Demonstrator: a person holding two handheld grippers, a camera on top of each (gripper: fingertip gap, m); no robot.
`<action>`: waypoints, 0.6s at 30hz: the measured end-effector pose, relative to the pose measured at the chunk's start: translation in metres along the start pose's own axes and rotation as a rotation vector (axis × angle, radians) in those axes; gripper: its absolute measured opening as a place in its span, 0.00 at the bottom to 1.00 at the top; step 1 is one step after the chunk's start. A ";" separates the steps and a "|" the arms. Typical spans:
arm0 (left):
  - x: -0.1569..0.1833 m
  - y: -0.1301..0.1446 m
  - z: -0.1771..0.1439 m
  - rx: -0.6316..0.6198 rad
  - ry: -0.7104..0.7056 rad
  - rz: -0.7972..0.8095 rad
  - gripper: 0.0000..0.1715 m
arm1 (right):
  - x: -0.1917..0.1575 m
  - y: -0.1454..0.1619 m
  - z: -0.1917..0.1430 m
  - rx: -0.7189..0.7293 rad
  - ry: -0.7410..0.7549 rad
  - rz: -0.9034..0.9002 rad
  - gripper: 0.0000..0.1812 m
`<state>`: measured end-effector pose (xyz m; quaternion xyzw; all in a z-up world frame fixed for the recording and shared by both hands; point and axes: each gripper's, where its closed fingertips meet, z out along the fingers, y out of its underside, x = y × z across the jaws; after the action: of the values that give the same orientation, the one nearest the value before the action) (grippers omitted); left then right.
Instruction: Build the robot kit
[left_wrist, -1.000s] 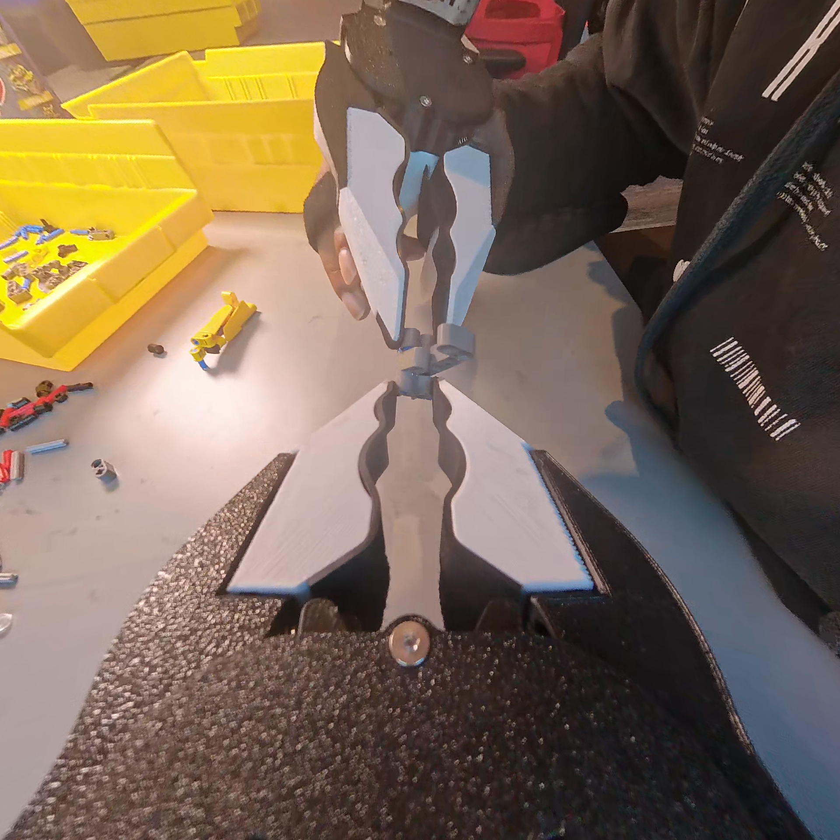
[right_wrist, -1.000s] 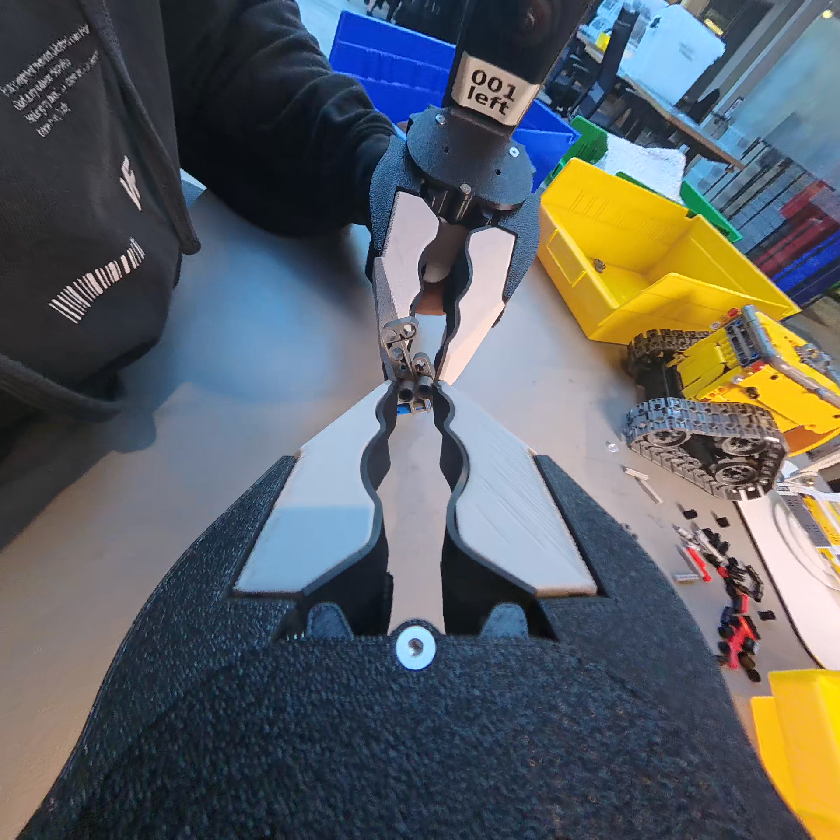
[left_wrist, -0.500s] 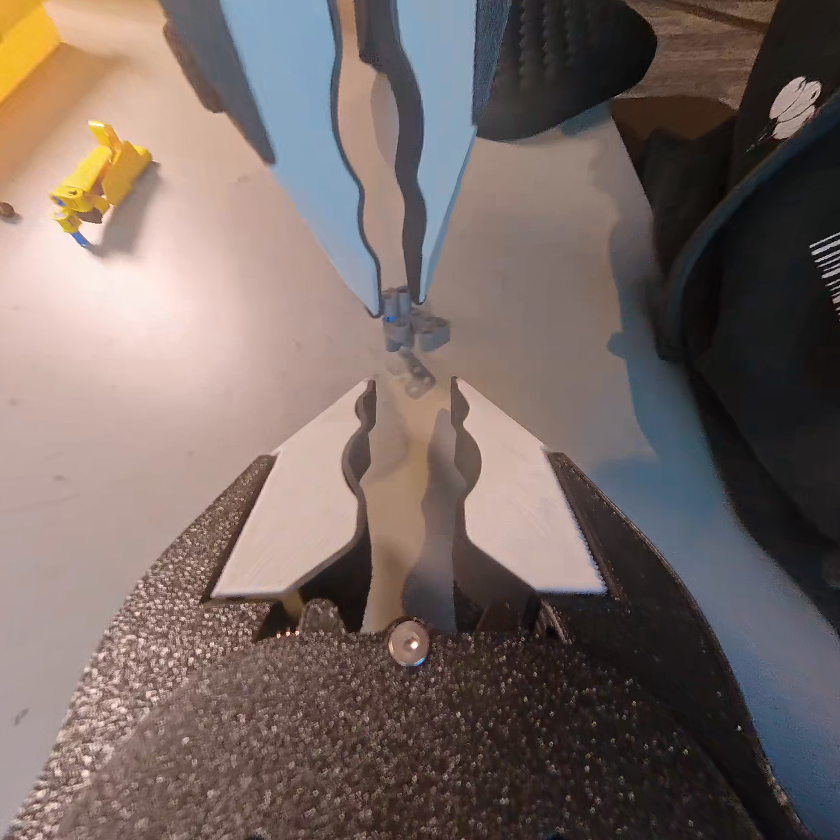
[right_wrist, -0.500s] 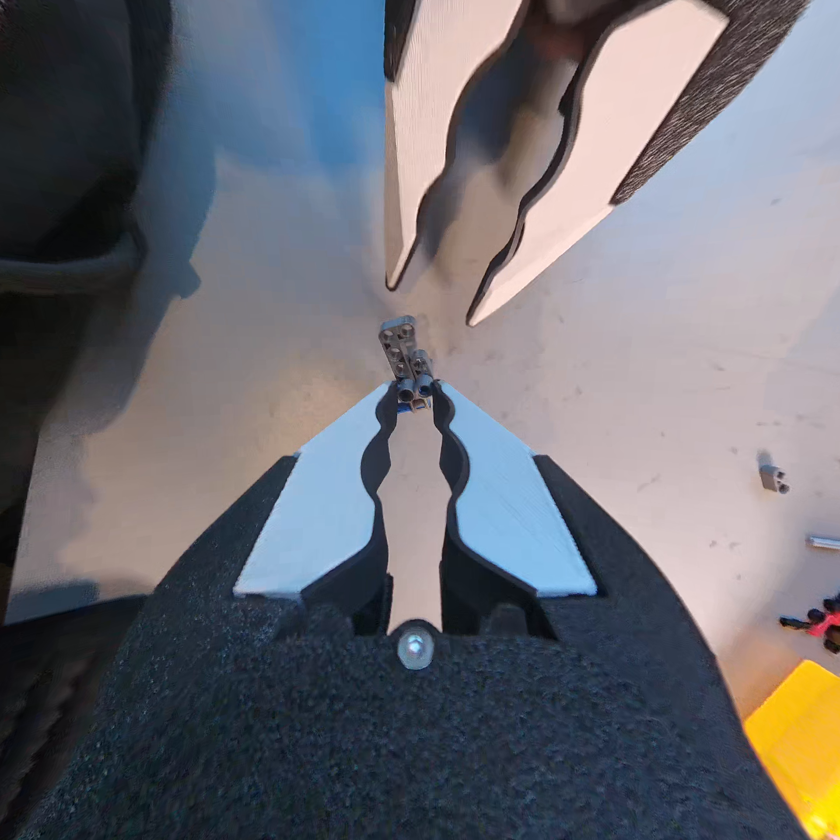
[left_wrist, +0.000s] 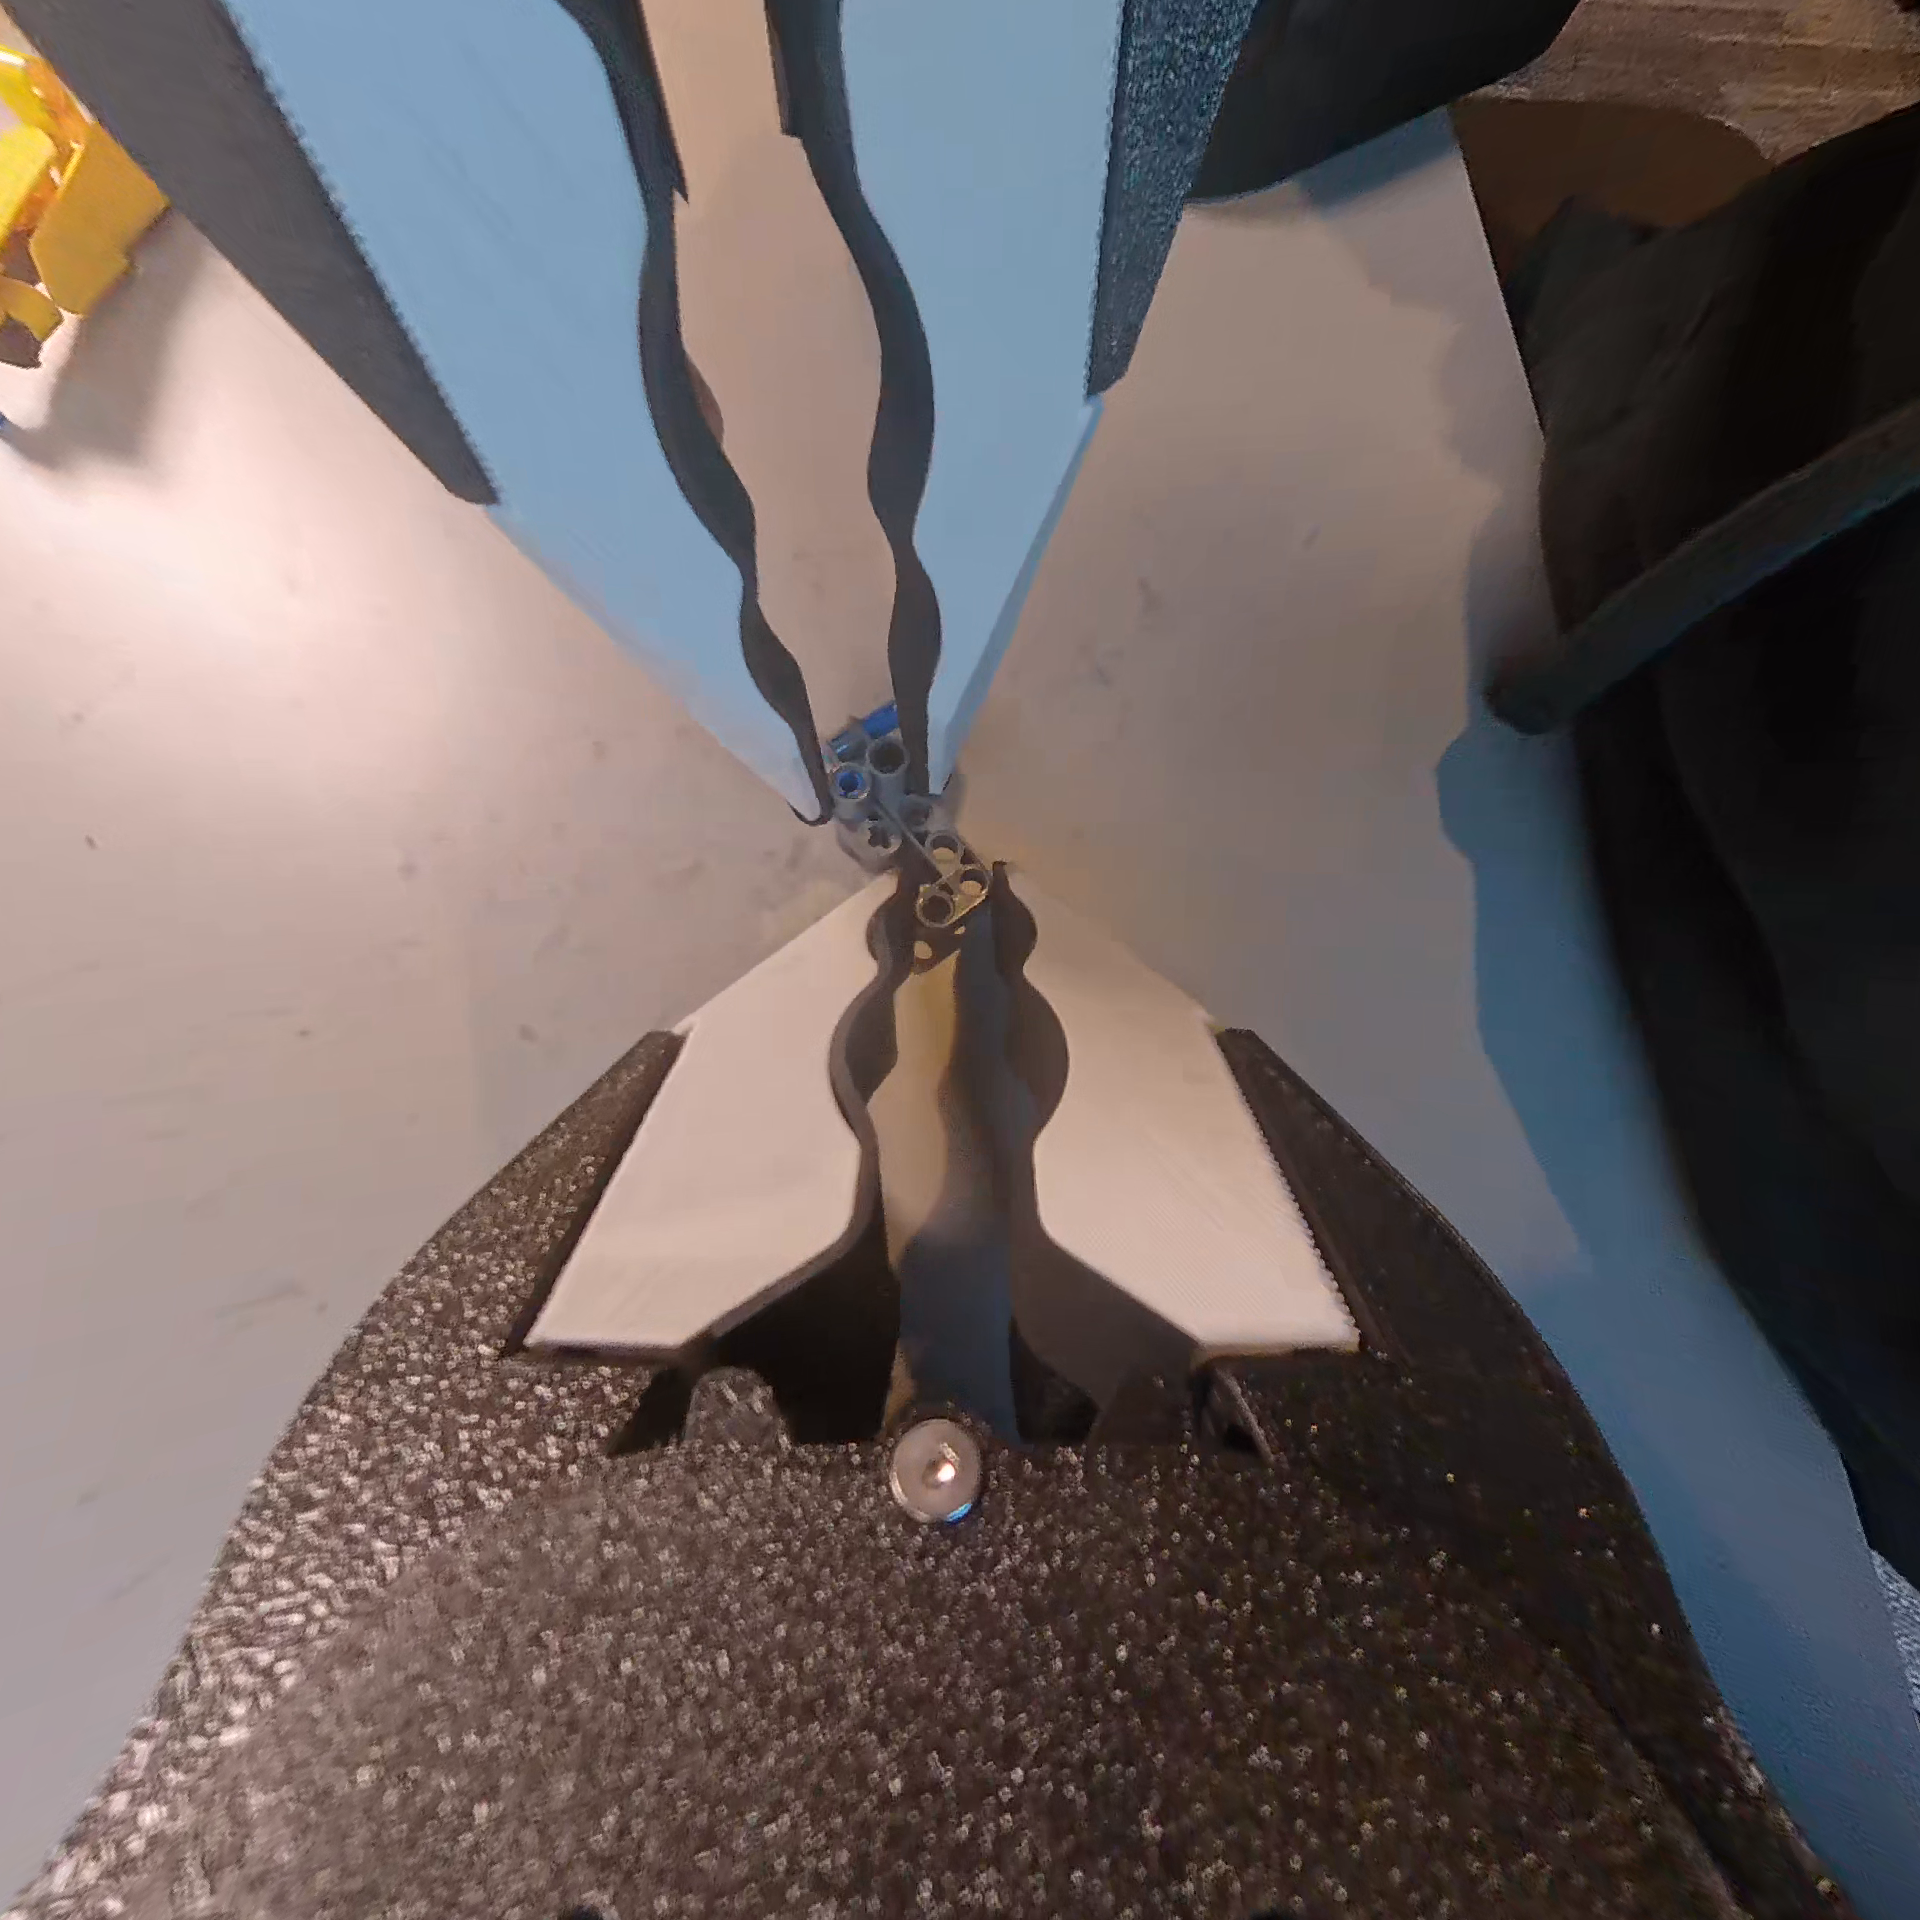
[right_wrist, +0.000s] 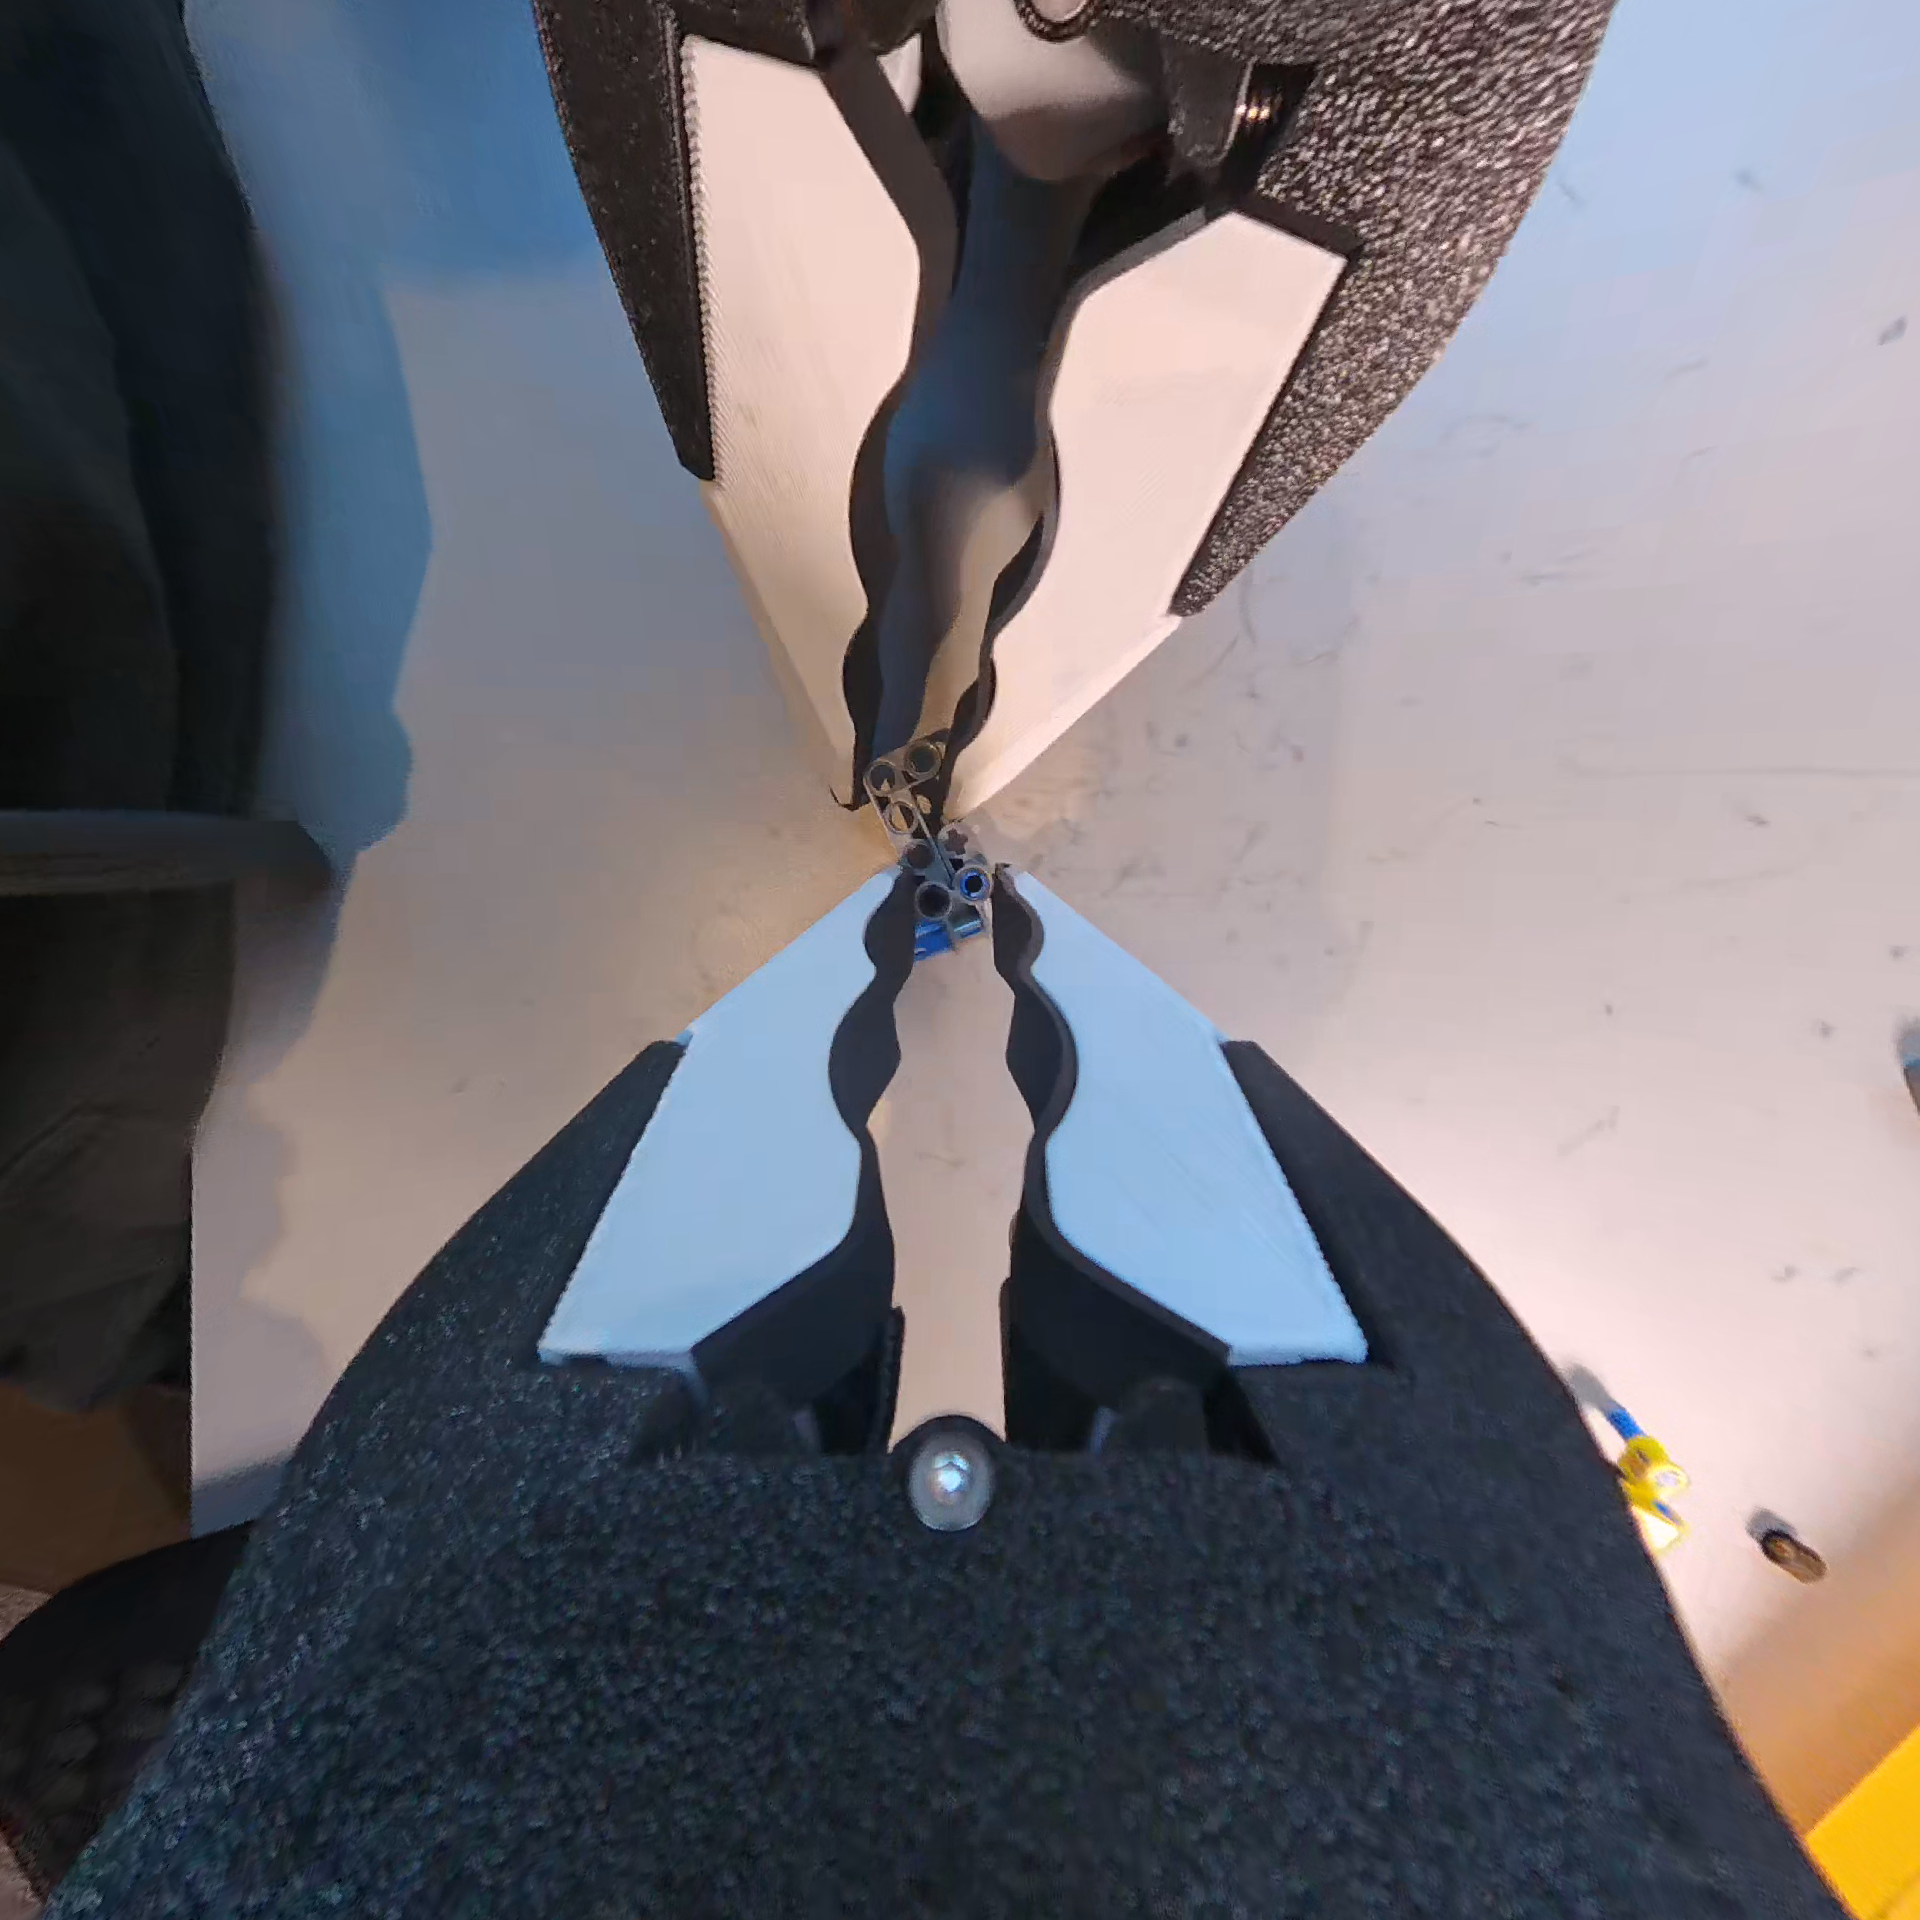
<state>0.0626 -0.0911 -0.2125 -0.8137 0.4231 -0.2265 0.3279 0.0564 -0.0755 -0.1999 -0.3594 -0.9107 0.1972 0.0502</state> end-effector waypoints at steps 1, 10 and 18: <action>0.000 0.000 0.000 -0.004 -0.006 0.005 0.07 | -0.001 0.000 0.000 0.002 -0.002 0.006 0.08; 0.000 0.002 0.000 0.014 0.001 0.034 0.08 | -0.001 -0.002 0.001 0.048 0.020 0.039 0.08; -0.003 0.008 -0.008 0.021 -0.034 0.230 0.08 | -0.003 0.000 -0.006 0.301 0.090 0.037 0.21</action>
<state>0.0515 -0.0944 -0.2136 -0.7601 0.5056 -0.1779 0.3673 0.0599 -0.0761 -0.1943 -0.3731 -0.8608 0.3163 0.1405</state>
